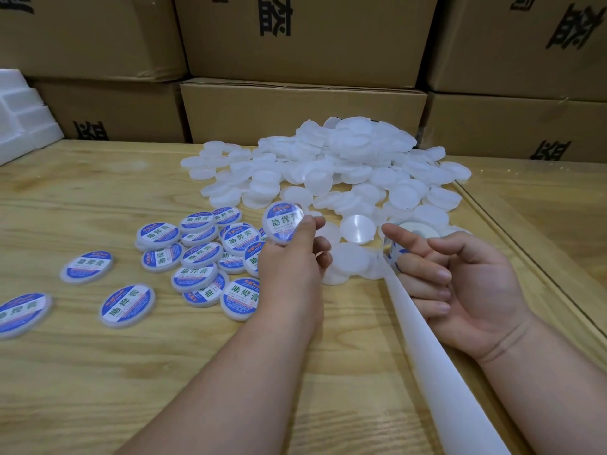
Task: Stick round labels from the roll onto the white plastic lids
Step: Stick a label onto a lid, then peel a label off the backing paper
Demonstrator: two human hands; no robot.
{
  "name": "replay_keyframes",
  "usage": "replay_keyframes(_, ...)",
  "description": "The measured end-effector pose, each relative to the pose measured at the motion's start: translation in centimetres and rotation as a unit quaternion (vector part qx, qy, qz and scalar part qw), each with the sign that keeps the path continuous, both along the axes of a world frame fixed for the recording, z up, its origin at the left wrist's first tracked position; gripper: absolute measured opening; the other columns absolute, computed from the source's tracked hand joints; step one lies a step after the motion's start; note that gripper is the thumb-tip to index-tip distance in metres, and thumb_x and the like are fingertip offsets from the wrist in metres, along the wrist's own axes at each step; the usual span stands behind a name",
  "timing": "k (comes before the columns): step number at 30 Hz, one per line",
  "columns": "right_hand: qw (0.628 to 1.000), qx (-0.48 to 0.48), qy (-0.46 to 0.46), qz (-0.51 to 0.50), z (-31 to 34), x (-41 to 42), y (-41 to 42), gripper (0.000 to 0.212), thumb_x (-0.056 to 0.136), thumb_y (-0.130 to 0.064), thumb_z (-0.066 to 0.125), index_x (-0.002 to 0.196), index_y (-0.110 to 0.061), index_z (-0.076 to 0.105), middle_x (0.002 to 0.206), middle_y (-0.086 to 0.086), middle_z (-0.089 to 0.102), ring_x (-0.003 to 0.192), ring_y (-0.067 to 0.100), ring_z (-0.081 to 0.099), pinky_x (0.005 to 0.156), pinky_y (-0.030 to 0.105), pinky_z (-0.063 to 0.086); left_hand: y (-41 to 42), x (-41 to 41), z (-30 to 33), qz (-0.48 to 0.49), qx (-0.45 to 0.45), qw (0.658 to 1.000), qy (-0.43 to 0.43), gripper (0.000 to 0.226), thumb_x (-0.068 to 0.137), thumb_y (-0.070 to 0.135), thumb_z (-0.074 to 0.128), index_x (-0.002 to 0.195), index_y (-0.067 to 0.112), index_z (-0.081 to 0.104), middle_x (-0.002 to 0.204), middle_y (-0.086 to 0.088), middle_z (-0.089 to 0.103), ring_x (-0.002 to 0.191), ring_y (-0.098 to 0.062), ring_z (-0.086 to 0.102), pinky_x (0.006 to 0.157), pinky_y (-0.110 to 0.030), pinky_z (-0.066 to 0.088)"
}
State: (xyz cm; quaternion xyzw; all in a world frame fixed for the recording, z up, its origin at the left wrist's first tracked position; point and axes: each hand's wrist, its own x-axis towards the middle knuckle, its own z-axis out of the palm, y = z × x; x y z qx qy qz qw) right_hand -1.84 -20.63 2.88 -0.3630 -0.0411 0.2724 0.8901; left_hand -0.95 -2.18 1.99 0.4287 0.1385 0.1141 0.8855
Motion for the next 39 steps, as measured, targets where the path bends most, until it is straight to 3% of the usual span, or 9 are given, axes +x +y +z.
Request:
replay_keyframes(3,1.000,-0.006,0.001,-0.013,0.0,0.0,0.1,0.047,0.067,-0.021,0.065,0.112,-0.010,0.072,0.052,-0.006,0.034,0.045,0.008,0.017,0.035,0.020,0.020,0.3,-0.1,0.4,0.005,-0.049,0.999,-0.008,0.006,0.097,0.019,0.067,0.094,0.015,0.072,0.095,0.004,0.079,0.063,-0.009,0.066,0.053,-0.020,0.050)
replay_keyframes(6,0.999,-0.022,0.002,-0.035,0.1,0.0,0.2,0.045,0.066,-0.021,0.064,0.108,-0.009,0.074,0.053,-0.005,0.033,0.044,0.009,0.019,0.035,0.020,0.021,0.5,0.0,0.7,0.015,-0.102,0.995,-0.002,0.019,0.100,0.032,0.063,0.109,0.015,0.065,0.102,0.003,0.079,0.071,-0.010,0.073,0.052,-0.018,0.050)
replay_keyframes(13,0.998,-0.028,0.008,-0.057,0.1,0.0,0.4,0.041,0.074,-0.022,0.055,0.107,-0.008,0.074,0.053,-0.005,0.032,0.040,0.009,0.027,0.034,0.020,0.023,1.0,0.4,0.6,0.014,-0.131,0.991,0.026,0.048,0.093,0.067,0.051,0.097,0.020,0.061,0.083,0.004,0.078,0.063,-0.012,0.072,0.047,-0.019,0.049)
replay_keyframes(17,0.997,-0.031,0.009,-0.063,0.1,0.0,0.4,0.041,0.076,-0.024,0.052,0.108,-0.009,0.073,0.053,-0.005,0.032,0.041,0.009,0.025,0.036,0.020,0.022,0.9,0.5,0.7,0.013,-0.110,0.994,0.026,0.035,0.097,0.056,0.056,0.105,0.022,0.059,0.074,0.003,0.075,0.053,-0.009,0.063,0.047,-0.021,0.047)
replay_keyframes(19,0.997,-0.031,0.009,-0.066,0.1,0.0,0.5,0.040,0.077,-0.024,0.052,0.108,-0.009,0.073,0.053,-0.005,0.032,0.040,0.008,0.026,0.036,0.020,0.022,0.6,0.2,0.5,0.016,-0.054,0.998,0.006,0.018,0.101,0.038,0.059,0.108,0.022,0.060,0.075,0.002,0.075,0.056,-0.009,0.061,0.052,-0.022,0.046)
replay_keyframes(23,0.997,-0.028,0.009,-0.066,0.2,-0.1,0.5,0.040,0.077,-0.024,0.051,0.107,-0.008,0.073,0.053,-0.005,0.033,0.040,0.008,0.027,0.034,0.020,0.023,-0.7,-0.7,-0.3,0.039,0.234,0.969,-0.073,0.010,0.092,0.022,0.061,0.096,0.031,0.063,0.082,0.013,0.073,0.076,-0.001,0.064,0.066,-0.015,0.047)
replay_keyframes(28,0.997,-0.033,0.004,-0.065,0.3,-0.1,0.5,0.037,0.071,-0.023,0.060,0.103,-0.009,0.071,0.053,-0.005,0.032,0.045,0.009,0.019,0.036,0.020,0.021,-1.5,-1.1,-1.3,-0.003,0.581,0.812,-0.055,0.028,0.084,0.029,0.059,0.112,0.035,0.057,0.111,0.021,0.053,0.115,-0.012,0.044,0.100,-0.029,0.035)
replay_keyframes(35,0.988,-0.066,-0.013,-0.136,0.3,-0.1,0.7,0.009,0.075,-0.022,0.060,0.075,-0.018,0.052,0.053,-0.006,0.025,0.042,0.009,0.021,0.035,0.021,0.019,-1.6,-1.3,-1.6,-0.063,0.691,0.720,-0.012,0.054,0.088,0.042,0.058,0.140,0.035,0.047,0.141,0.011,0.052,0.132,-0.020,0.041,0.110,-0.033,0.029)
replay_keyframes(39,0.961,-0.125,-0.037,-0.242,-0.2,0.2,0.8,0.024,0.084,-0.018,0.054,0.061,-0.020,0.046,0.052,-0.004,0.022,0.042,0.011,0.019,0.035,0.022,0.019,-1.5,-1.3,-1.7,-0.068,0.703,0.708,-0.009,0.052,0.090,0.039,0.057,0.141,0.036,0.049,0.140,0.013,0.056,0.131,-0.020,0.044,0.111,-0.033,0.031)
